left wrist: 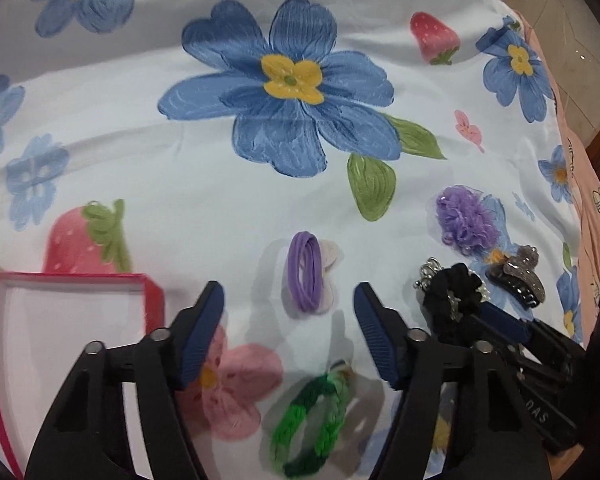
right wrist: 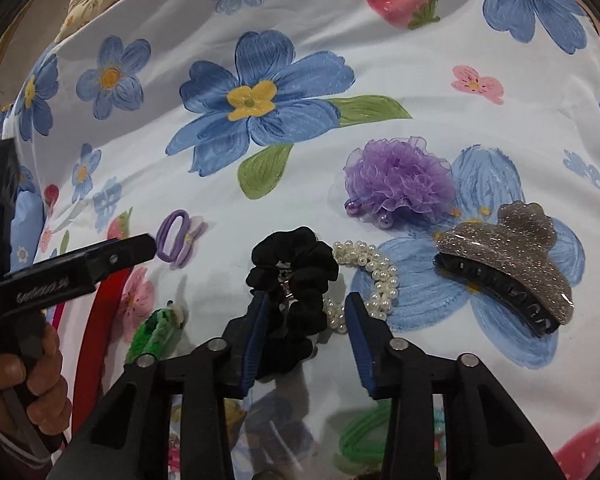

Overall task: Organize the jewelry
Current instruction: 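Grasp the purple bow clip with the left tool while the right tool grasps the black scrunchie, then carry the purple clip and black scrunchie into the red box and release both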

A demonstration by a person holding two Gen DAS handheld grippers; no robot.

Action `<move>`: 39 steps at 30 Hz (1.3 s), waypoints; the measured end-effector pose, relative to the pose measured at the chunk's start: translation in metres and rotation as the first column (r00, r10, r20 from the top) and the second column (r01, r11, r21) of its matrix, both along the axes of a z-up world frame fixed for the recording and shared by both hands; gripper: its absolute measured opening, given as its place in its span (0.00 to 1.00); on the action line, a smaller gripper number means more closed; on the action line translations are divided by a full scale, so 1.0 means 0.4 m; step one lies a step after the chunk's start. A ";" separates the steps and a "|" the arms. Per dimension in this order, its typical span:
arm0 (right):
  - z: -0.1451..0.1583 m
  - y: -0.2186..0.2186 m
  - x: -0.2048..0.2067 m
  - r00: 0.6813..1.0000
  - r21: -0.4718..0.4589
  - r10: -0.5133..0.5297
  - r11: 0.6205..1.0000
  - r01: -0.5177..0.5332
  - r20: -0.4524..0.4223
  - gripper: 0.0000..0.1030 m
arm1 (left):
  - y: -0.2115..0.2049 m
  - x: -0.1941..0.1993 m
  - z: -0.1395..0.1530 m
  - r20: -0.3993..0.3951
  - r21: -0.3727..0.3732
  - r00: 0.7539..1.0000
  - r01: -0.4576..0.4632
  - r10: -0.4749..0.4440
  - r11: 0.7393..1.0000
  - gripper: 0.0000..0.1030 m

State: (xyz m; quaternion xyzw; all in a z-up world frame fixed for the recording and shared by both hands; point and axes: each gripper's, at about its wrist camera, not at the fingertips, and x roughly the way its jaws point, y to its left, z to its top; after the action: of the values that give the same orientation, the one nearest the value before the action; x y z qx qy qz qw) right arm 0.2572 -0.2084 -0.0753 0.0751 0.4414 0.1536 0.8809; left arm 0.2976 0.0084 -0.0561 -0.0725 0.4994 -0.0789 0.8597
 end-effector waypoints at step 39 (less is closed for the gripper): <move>0.142 0.273 -0.167 0.960 0.123 0.246 0.957 -0.262 0.133 0.07 | 0.363 -0.366 0.087 0.069 -0.196 0.972 -0.208 0.225 0.958 0.06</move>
State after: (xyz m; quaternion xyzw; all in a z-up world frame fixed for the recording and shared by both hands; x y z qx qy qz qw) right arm 0.1903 -0.0993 -0.0187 0.0699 0.3837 0.3002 0.8705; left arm 0.1514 0.1536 -0.0213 -0.2038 0.4394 -0.0339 0.8742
